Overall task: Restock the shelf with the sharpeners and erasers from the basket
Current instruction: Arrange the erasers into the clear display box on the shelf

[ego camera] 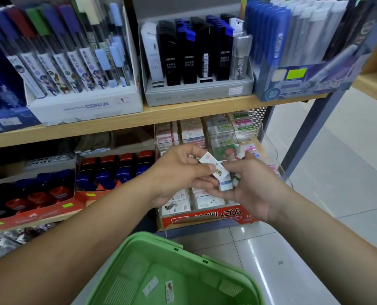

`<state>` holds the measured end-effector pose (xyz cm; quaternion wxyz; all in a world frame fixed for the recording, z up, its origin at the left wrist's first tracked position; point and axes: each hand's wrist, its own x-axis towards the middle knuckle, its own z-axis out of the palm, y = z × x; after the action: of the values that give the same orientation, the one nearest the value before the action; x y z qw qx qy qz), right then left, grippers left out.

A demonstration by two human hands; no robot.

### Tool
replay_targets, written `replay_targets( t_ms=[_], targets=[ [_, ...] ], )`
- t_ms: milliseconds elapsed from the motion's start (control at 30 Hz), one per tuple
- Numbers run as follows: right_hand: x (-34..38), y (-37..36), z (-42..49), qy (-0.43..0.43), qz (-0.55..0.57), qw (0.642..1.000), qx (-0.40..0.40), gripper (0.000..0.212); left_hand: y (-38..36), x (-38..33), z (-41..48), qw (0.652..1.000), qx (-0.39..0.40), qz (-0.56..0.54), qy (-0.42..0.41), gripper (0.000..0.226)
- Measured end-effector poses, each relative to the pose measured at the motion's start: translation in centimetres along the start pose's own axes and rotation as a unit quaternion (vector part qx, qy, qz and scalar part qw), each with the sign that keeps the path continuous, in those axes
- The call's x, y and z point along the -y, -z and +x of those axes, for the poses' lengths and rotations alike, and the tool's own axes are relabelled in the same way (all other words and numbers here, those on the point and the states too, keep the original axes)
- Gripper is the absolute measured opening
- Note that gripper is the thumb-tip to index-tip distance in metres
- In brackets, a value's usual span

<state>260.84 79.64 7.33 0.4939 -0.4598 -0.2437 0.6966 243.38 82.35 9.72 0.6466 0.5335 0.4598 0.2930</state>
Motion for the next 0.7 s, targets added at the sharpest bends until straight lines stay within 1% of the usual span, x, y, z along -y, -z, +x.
replay_targets(
  t_ms=[100,167,267,333,367,433,467,500,533,600,633,700],
  targets=[
    [-0.4,-0.3,0.1,0.009,-0.014,1.000,-0.026,0.025,0.6,-0.1,0.3,1.000,-0.008,0.002,0.009,0.027],
    [-0.4,-0.6,0.3,0.033,-0.012,0.998,-0.046,0.028,1.5,-0.3,0.4,1.000,-0.025,0.017,0.008,0.028],
    [-0.6,-1.5,0.6,0.047,0.000,0.998,-0.049,0.031,3.0,-0.9,0.3,0.999,-0.036,0.007,-0.003,0.029],
    [-0.8,-2.4,0.9,0.049,0.008,0.997,-0.052,0.031,4.3,-1.2,0.3,0.997,-0.072,0.018,-0.015,0.025],
    [-0.9,-2.8,1.0,0.050,0.010,0.997,-0.055,0.032,5.2,-1.2,0.4,0.993,-0.108,0.031,-0.023,0.021],
    [-1.2,-3.5,1.3,0.050,0.009,0.997,-0.053,0.034,7.0,-1.1,0.5,0.977,-0.188,0.092,-0.029,0.014],
    [-1.3,-3.8,1.4,0.052,0.002,0.997,-0.049,0.035,7.8,-0.9,0.5,0.966,-0.215,0.142,-0.024,0.016],
    [-1.5,-4.2,1.4,0.057,-0.013,0.997,-0.045,0.036,8.5,-0.7,0.7,0.954,-0.222,0.200,-0.019,0.017],
    [-1.7,-4.5,1.5,0.065,-0.033,0.996,-0.044,0.036,9.0,-0.4,0.8,0.942,-0.213,0.259,-0.020,0.016],
    [-2.1,-5.0,1.7,0.085,-0.073,0.993,-0.050,0.035,9.5,0.1,1.3,0.917,-0.196,0.345,-0.031,0.025],
    [-2.2,-5.3,1.7,0.092,-0.084,0.991,-0.055,0.034,9.6,0.2,1.6,0.912,-0.201,0.356,-0.038,0.025],
    [-2.3,-5.4,1.9,0.101,-0.094,0.988,-0.073,0.033,9.7,0.1,2.4,0.911,-0.202,0.356,-0.056,0.015]
  ],
)
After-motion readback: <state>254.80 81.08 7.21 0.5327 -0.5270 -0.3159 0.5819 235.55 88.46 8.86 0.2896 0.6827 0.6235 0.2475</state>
